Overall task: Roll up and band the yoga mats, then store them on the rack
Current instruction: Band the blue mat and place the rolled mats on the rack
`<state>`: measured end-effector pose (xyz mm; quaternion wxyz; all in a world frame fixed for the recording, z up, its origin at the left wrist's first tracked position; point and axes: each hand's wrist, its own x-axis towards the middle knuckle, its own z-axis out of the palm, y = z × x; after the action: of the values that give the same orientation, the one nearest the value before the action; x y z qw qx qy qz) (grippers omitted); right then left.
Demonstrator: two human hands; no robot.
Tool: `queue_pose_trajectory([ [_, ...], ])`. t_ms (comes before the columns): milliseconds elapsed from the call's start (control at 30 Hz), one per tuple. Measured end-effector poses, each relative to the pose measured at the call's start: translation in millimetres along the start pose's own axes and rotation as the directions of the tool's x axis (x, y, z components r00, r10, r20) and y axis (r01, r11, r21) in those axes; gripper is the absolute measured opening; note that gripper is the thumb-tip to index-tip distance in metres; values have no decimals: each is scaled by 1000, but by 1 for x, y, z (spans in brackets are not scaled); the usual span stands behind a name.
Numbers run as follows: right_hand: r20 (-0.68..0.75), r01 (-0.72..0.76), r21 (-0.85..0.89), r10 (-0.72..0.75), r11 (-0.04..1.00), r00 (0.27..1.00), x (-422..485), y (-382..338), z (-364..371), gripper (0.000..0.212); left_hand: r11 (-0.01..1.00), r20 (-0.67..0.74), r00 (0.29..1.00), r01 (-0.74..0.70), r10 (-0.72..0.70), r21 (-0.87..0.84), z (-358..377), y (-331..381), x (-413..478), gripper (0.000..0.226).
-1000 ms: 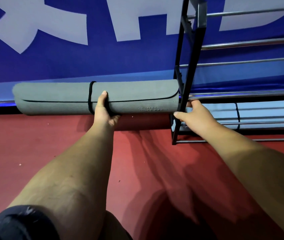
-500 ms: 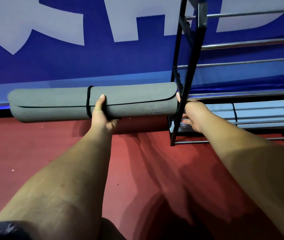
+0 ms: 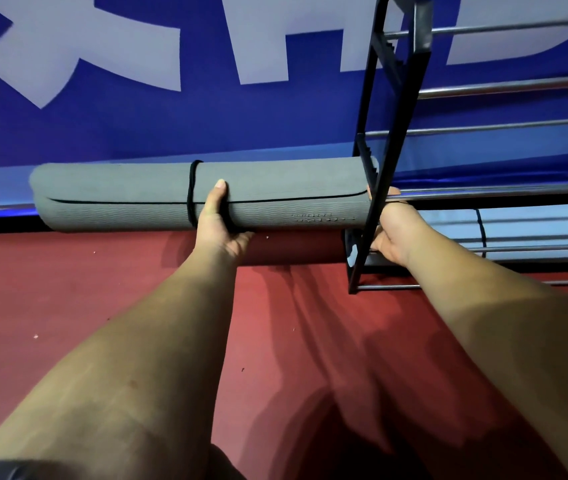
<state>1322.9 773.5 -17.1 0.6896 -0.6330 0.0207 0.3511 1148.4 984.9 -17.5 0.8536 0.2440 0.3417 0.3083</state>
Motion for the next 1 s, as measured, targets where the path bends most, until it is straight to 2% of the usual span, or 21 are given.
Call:
queue_pose_trajectory([
  [100, -49, 21, 104, -16, 994, 999, 2, 1, -1, 13, 999, 10, 999, 32, -32, 5, 9, -10, -5, 38],
  [233, -193, 8, 188, 29, 982, 981, 6, 1, -3, 53, 997, 18, 997, 81, -81, -12, 23, -29, -10, 43],
  [333, -201, 42, 224, 4, 974, 980, 4, 0, -10, 74, 994, 10, 994, 109, -109, -1, 34, -43, -15, 43],
  [433, -239, 118, 276, -51, 954, 970, 4, -2, -23, 57, 988, 25, 988, 154, -154, 27, 41, -52, -16, 47],
  [533, -286, 142, 326, -46, 935, 957, 10, -3, -38, 50, 965, -4, 978, 207, -209, 163, 45, -58, -17, 54],
  [667, -285, 139, 366, -31, 920, 958, 17, -3, -58, 47, 953, 6, 974, 222, -229, 205, 33, -47, -9, 96],
  [767, -326, 132, 391, 3, 911, 945, 20, -4, -75, 61, 969, -32, 979, 204, -201, 136, 23, -28, -3, 114],
  [867, -352, 132, 390, 15, 911, 936, 20, -8, -88, 62, 988, -84, 985, 151, -148, 31, 17, -12, 0, 86],
  [933, -359, 154, 362, -15, 919, 933, 18, -9, -88, 62, 986, -110, 982, 160, -155, 44, 15, -9, 2, 78],
  [1000, -416, 196, 321, -48, 927, 908, 17, -8, -85, 73, 984, -159, 974, 173, -163, 52, 16, -11, 2, 73],
])
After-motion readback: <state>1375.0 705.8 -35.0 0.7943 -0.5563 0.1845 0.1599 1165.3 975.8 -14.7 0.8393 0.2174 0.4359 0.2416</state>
